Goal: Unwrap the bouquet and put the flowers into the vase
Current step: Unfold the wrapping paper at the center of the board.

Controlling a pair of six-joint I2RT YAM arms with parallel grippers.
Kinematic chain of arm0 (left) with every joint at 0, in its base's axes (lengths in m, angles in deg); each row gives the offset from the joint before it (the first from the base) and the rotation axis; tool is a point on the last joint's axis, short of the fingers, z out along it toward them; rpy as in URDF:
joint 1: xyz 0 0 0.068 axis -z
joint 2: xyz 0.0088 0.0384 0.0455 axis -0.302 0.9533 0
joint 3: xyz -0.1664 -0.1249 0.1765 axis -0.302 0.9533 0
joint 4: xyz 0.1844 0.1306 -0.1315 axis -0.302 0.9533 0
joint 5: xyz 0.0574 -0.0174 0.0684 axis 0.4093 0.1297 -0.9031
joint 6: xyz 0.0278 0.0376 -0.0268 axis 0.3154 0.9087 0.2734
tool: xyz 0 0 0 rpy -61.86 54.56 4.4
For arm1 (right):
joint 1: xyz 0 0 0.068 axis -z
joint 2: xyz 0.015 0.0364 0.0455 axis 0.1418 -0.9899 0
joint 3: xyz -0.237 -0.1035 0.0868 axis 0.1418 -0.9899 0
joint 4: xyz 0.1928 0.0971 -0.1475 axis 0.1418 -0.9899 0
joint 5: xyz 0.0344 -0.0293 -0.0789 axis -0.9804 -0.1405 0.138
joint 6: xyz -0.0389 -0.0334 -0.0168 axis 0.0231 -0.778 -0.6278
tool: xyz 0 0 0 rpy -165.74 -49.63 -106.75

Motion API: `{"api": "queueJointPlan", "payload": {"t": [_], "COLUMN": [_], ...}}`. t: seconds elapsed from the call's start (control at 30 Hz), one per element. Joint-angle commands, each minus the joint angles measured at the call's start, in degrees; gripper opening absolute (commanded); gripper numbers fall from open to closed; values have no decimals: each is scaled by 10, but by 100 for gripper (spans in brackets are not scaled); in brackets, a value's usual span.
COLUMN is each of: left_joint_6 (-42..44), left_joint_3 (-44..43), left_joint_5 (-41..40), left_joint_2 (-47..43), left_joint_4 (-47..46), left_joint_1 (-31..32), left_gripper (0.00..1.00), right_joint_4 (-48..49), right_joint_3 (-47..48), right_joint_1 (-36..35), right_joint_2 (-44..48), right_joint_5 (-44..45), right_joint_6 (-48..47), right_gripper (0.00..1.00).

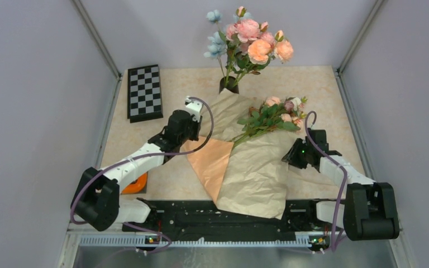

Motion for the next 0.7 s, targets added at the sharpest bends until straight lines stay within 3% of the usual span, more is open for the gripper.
{"api": "queueJointPlan", "payload": {"t": [0.0, 0.03, 0.1, 0.2, 0.67], "left_joint_6": [-19, -24, -37, -60, -221], "left_joint_3": [10, 11, 16, 26, 115], "left_joint_5": [11, 9, 7, 5, 64], "left_joint_2": [-22, -24, -30, -41, -94], "left_joint_4": [-12, -12, -10, 2, 99], "left_joint_1": [-7, -8, -10, -12, -29], "left_gripper": [20, 15, 6, 0, 0], "right_joint_4": [21, 19, 14, 6, -4], "right_joint_3": [8, 12, 18, 28, 93], "right_joint_1": [5, 5, 7, 16, 78], "right_joint_2": [-16, -17, -15, -14, -76], "right_joint_5": [24, 30, 43, 59, 92], "right_joint_6": [11, 13, 14, 9, -40], "right_gripper": [19, 9, 0, 0, 0]}}
